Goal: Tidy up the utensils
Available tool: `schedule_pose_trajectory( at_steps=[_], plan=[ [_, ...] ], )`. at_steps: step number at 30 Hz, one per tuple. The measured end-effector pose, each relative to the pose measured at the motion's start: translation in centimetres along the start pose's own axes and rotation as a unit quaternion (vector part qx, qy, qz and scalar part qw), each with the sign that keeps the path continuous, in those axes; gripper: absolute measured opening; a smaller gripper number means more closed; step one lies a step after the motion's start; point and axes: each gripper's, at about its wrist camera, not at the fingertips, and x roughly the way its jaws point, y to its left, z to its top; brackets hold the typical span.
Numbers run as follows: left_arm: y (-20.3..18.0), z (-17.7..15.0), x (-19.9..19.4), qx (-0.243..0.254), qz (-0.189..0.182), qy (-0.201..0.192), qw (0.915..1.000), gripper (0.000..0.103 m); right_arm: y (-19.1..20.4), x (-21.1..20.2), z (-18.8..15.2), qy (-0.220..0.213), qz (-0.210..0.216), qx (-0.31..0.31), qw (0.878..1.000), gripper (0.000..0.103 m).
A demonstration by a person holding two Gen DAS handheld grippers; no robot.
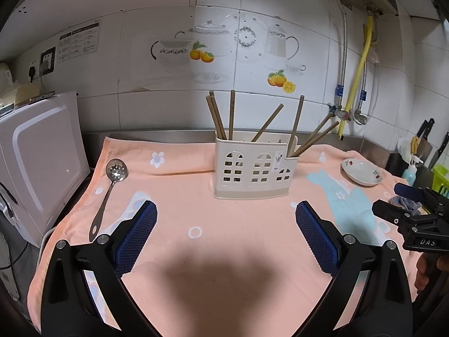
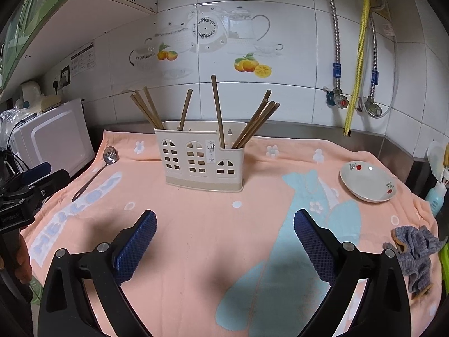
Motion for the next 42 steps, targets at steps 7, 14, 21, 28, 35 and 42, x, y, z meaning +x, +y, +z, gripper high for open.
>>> schedule_pose_trajectory(
  at_steps=[7, 14, 21, 28, 35, 42],
  plan=[
    [-0.4, -0.4, 0.0, 0.005, -0.003, 0.004, 1.0000, 0.098, 0.1, -0.1, -0.1, 0.000, 0.002, -0.002, 1.000, 0.095],
    [-0.8, -0.6, 0.1, 0.009, 0.000, 0.006, 0.9999, 0.098, 0.1, -0.1, -0.2, 0.000, 0.002, -0.001, 1.000, 0.095],
    [-1.2, -0.7, 0.2, 0.014, 0.007, 0.007, 0.9999, 0.098, 0.0, -0.1, -0.2, 0.001, 0.002, 0.000, 1.000, 0.095],
    [-1.2, -0.7, 0.3, 0.015, 0.007, 0.009, 0.9998, 0.098, 0.0, 0.0, -0.3, 0.003, 0.003, 0.001, 1.000, 0.095],
    [-1.2, -0.8, 0.3, 0.017, 0.008, 0.009, 0.9998, 0.098, 0.1, 0.0, -0.3, 0.002, 0.002, 0.002, 1.000, 0.095],
    [-1.3, -0.8, 0.3, 0.017, 0.008, 0.010, 0.9998, 0.098, 0.1, 0.0, -0.4, 0.003, 0.004, 0.001, 1.000, 0.096]
  ],
)
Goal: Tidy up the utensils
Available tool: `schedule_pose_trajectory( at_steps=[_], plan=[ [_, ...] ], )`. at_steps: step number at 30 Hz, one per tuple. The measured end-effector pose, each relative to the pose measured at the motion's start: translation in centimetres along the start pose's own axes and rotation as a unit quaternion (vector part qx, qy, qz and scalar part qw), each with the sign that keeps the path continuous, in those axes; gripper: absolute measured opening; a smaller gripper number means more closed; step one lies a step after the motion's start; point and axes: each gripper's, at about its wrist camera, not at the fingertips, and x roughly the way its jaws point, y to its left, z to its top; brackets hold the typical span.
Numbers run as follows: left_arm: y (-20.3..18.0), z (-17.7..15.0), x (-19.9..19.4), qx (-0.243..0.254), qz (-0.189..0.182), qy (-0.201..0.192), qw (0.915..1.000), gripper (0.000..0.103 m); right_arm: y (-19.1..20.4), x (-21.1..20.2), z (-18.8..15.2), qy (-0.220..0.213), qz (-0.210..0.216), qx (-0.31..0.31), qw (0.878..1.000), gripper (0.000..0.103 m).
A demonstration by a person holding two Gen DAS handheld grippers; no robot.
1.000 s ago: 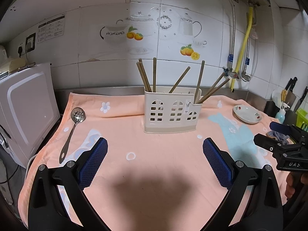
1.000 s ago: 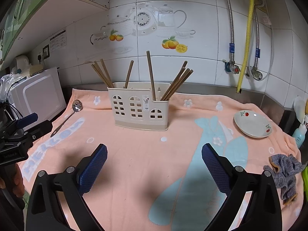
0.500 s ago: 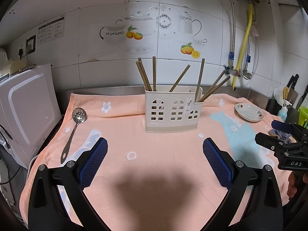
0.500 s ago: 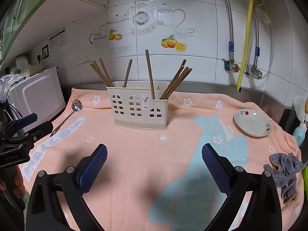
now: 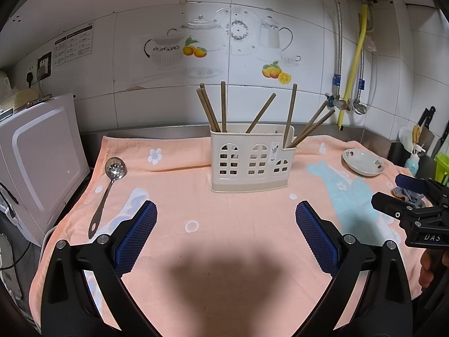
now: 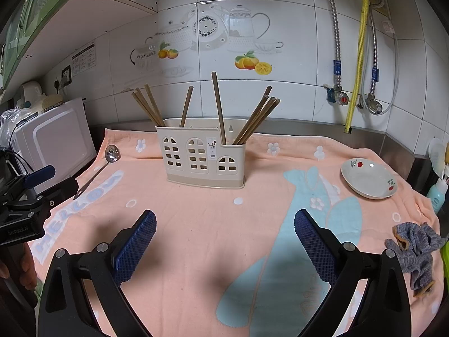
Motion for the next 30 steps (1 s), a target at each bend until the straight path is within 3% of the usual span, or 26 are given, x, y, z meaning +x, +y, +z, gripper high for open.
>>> schedule_pose_trajectory(
  at_steps=[30],
  plan=[
    [-0.14, -0.15, 0.19, 0.003, -0.001, 0.006, 1.0000, 0.098, 0.15, -0.01, -0.11, 0.001, 0.001, 0.001, 1.000, 0.096]
  ],
)
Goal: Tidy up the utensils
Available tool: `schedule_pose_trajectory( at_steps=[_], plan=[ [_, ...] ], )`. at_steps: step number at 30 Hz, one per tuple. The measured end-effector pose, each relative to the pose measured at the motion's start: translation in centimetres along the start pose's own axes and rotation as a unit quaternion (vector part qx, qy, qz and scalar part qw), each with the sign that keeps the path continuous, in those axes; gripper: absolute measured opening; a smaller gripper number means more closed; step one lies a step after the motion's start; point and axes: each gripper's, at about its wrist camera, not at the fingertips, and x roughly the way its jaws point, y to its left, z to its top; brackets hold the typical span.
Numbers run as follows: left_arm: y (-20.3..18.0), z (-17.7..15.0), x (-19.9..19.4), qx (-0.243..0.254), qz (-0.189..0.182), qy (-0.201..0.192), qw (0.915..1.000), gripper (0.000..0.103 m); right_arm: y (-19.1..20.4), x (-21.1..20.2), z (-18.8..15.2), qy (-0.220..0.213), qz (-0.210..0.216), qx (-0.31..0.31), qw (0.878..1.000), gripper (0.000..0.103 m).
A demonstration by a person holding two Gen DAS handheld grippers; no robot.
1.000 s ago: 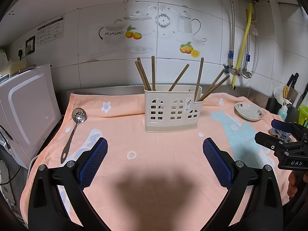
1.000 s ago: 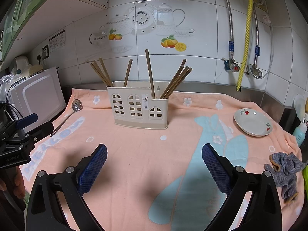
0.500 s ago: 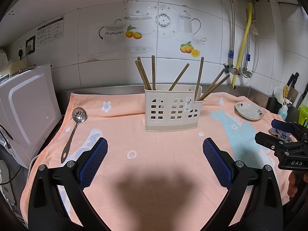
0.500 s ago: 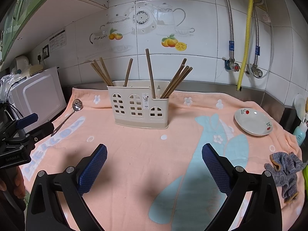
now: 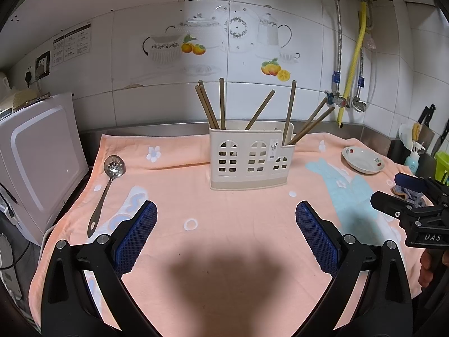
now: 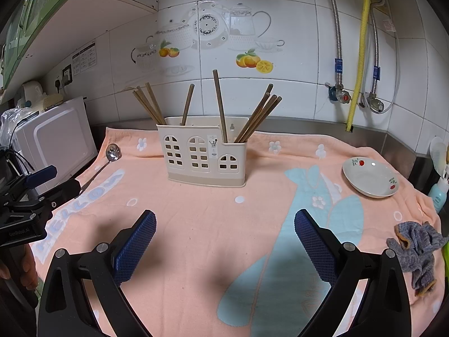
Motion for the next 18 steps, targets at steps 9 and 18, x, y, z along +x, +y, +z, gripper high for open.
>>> schedule_pose_trajectory(
  at_steps=[9, 18],
  plan=[
    [-0.19, -0.01, 0.04, 0.002, 0.001, 0.002, 1.0000, 0.098, 0.13, 0.18, -0.21, 0.002, 0.002, -0.001, 1.000, 0.096],
    [-0.32, 0.00, 0.10, 0.006, 0.002, 0.002, 1.0000, 0.098, 0.16, 0.26, -0.17, 0.004, 0.003, -0.002, 1.000, 0.096]
  ],
)
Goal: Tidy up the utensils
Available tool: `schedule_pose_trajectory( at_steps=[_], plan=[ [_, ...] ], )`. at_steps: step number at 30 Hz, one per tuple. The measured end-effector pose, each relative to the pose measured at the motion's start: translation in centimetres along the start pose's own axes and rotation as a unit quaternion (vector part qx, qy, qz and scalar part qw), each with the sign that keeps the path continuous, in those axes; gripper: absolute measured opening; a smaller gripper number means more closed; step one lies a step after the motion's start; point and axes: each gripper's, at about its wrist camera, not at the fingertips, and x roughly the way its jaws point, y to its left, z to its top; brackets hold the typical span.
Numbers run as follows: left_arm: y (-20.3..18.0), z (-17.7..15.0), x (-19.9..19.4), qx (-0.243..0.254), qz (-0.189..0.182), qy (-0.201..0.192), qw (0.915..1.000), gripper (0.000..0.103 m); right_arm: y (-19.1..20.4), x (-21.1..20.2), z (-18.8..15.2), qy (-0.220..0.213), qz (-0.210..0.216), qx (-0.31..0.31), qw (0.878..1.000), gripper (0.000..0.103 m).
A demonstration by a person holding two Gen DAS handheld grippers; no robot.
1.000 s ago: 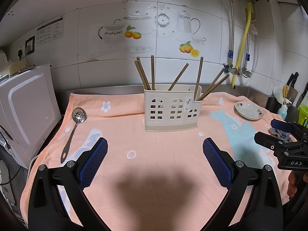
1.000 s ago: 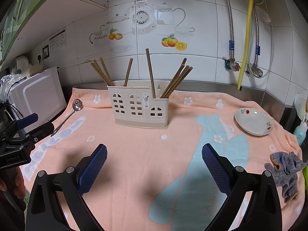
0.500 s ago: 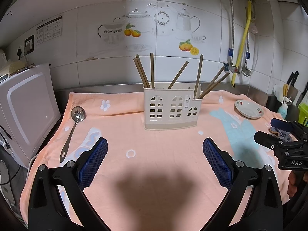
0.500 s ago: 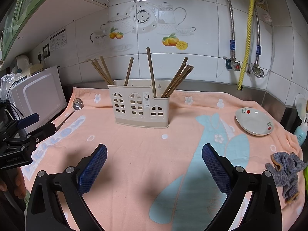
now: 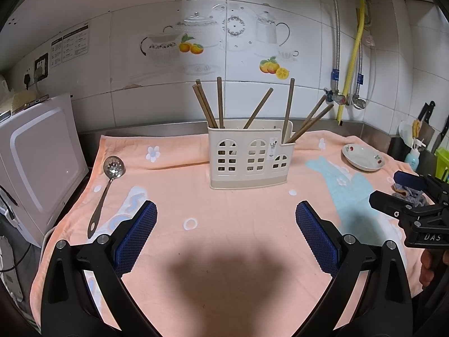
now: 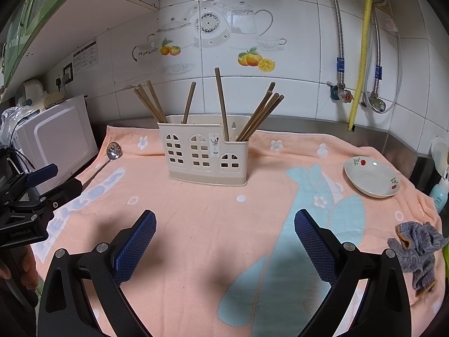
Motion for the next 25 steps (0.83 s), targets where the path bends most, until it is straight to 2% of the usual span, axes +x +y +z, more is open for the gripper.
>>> schedule_pose_trajectory(
  at_steps=[25],
  plan=[
    [0.56, 0.11, 0.03, -0.003, 0.012, 0.000, 0.9999, 0.098, -0.21, 0.04, 0.07, 0.001, 0.001, 0.003, 1.000, 0.096]
  ],
)
